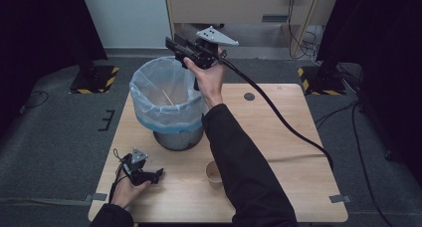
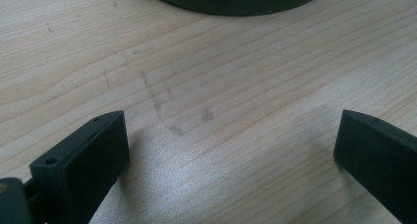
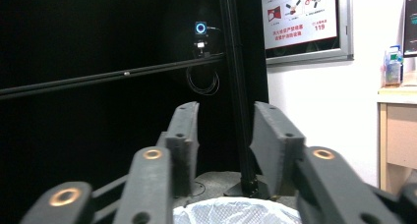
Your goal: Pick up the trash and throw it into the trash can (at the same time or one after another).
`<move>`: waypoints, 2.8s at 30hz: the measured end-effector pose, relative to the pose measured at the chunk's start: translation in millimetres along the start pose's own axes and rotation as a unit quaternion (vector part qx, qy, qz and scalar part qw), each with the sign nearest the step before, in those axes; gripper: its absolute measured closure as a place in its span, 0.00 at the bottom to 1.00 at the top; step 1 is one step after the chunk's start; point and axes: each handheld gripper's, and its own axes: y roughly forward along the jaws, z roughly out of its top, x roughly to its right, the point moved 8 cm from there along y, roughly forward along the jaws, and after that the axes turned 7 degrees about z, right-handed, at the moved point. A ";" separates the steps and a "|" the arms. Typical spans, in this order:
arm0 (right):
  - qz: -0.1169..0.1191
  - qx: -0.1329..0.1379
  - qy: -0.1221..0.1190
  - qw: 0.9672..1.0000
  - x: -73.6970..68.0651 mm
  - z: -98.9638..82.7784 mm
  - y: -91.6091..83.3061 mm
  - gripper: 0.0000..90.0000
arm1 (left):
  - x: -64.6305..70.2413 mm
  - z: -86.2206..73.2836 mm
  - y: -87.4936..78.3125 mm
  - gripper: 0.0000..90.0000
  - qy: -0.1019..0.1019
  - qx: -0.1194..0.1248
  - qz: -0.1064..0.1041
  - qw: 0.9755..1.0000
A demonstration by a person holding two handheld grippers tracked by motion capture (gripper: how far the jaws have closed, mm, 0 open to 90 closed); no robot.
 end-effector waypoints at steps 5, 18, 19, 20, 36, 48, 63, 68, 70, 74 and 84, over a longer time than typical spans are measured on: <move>-0.018 -0.003 -0.007 1.000 9.2 9.0 -28.2 0.56 | 0.1 0.0 0.0 0.00 0.000 0.000 0.000 1.000; -0.076 -0.024 -0.017 0.997 31.5 2.3 -149.5 0.48 | 0.1 -0.1 -0.2 0.00 0.001 -0.001 -0.001 1.000; -0.076 -0.024 -0.017 0.997 31.5 2.3 -149.5 0.48 | 0.1 -0.1 -0.2 0.00 0.001 -0.001 -0.001 1.000; -0.080 -0.028 -0.018 0.996 32.3 -0.5 -157.9 0.48 | 0.1 -0.2 -0.2 0.00 0.001 -0.001 -0.001 1.000; -0.112 -0.070 0.004 0.991 31.5 -67.7 -251.8 0.52 | 1.5 0.4 0.2 0.00 0.004 0.000 -0.003 1.000; -0.103 -0.134 0.038 0.985 15.5 -138.9 -281.6 0.66 | 2.5 0.5 0.2 0.00 0.004 0.000 -0.003 1.000; -0.113 -0.222 0.073 0.966 1.4 -204.1 -314.1 0.75 | 2.8 0.5 0.2 0.00 0.004 0.000 -0.004 1.000; -0.103 -0.246 0.078 0.961 -5.2 -216.9 -321.0 0.75 | 2.9 0.5 0.2 0.00 0.004 0.000 -0.004 1.000; -0.100 -0.263 0.077 0.957 -7.6 -224.2 -322.8 0.75 | 2.8 0.5 0.2 0.00 0.004 0.000 -0.004 1.000; -0.092 -0.297 0.078 0.947 -12.3 -238.3 -322.1 0.75 | 2.9 0.5 0.2 0.00 0.004 0.000 -0.004 1.000; -0.095 -0.335 0.090 0.933 -8.9 -257.6 -326.6 0.78 | 2.8 0.5 0.2 0.00 0.004 0.000 -0.004 1.000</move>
